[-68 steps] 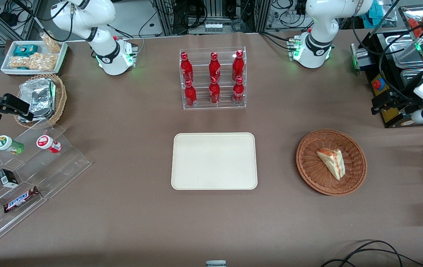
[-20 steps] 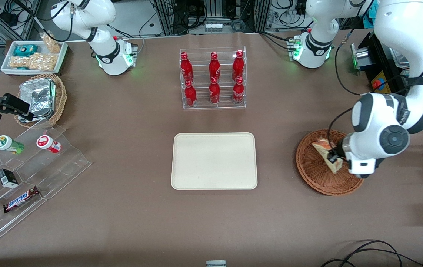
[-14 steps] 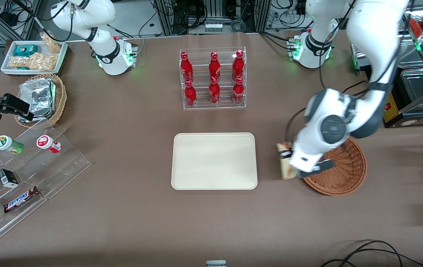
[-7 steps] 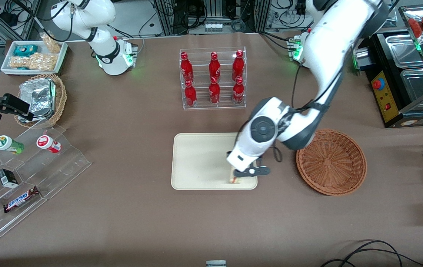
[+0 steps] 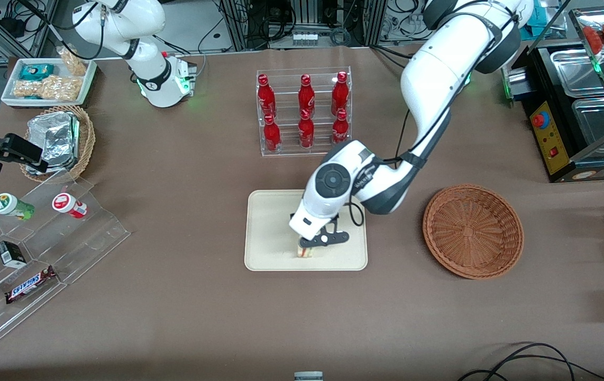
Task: Place sandwich from basket to tray
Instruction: 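Lower the sandwich onto the tray and open the left gripper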
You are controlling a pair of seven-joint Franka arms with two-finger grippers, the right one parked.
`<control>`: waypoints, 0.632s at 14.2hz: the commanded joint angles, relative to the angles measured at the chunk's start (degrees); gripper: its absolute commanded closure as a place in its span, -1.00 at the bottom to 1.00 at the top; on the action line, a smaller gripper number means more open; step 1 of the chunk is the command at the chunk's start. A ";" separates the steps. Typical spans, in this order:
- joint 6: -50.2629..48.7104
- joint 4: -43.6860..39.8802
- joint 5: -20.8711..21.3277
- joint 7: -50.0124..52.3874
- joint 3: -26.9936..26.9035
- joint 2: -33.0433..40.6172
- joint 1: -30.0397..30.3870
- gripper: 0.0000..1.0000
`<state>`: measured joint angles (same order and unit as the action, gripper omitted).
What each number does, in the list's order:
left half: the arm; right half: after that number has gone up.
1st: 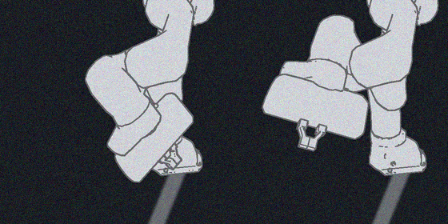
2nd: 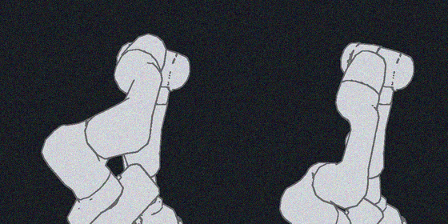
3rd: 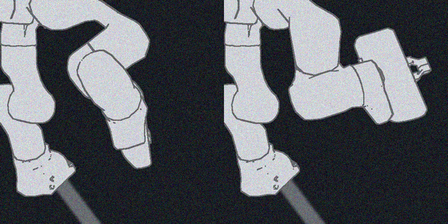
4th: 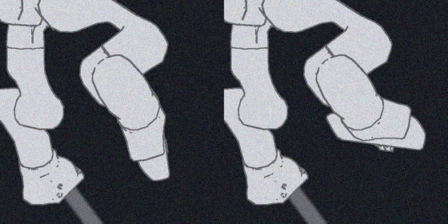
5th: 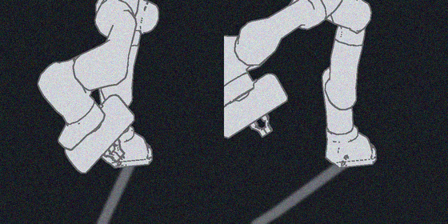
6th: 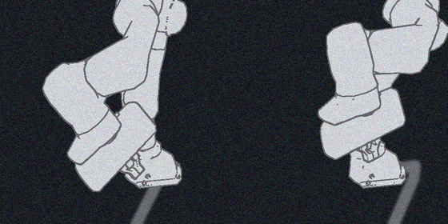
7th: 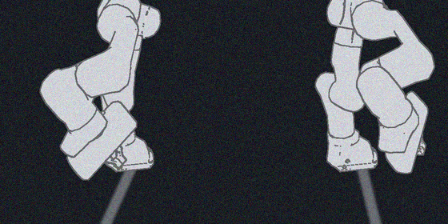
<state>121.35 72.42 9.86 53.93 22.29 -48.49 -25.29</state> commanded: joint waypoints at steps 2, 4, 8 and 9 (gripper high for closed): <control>-0.68 -2.29 2.61 3.20 -0.76 -2.13 -2.05 0.83; -0.50 -2.29 3.49 3.38 -0.76 -2.65 -2.05 0.65; 0.64 -2.11 3.93 6.44 -0.76 -2.58 -1.96 -0.99; 0.21 -1.94 4.46 8.11 -0.76 -1.79 -2.05 -1.00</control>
<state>122.13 71.97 12.56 58.42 21.81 -50.75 -26.61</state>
